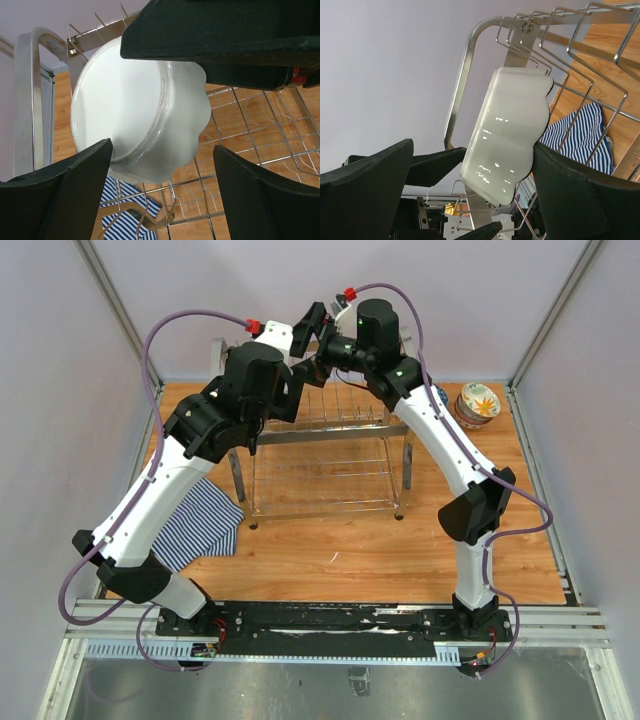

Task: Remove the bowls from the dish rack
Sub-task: Adjust the bowl in the dish rack.

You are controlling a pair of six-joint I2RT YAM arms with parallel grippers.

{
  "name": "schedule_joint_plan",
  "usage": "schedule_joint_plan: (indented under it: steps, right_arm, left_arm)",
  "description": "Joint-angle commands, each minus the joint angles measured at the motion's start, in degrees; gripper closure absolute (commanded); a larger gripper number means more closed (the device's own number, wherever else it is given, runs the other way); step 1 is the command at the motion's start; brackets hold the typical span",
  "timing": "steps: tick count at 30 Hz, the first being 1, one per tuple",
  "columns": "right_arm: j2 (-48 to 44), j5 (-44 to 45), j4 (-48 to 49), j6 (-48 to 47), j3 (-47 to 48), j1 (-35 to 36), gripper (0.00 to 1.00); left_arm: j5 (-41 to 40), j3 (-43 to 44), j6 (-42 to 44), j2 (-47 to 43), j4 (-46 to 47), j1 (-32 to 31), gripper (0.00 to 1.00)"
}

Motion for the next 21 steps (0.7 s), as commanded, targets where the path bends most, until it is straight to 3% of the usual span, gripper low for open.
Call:
schedule_joint_plan:
  steps: [1, 21]
  right_arm:
    - [-0.70, -1.99, 5.64, 2.78, 0.77, 2.11, 0.01]
    - [-0.50, -2.31, 7.91, 5.52, 1.83, 2.47, 0.01]
  left_arm:
    - [-0.68, 0.07, 1.70, -0.36, 1.23, 0.40, 0.13]
    - [-10.18, -2.86, 3.50, 0.85, 3.90, 0.40, 0.17]
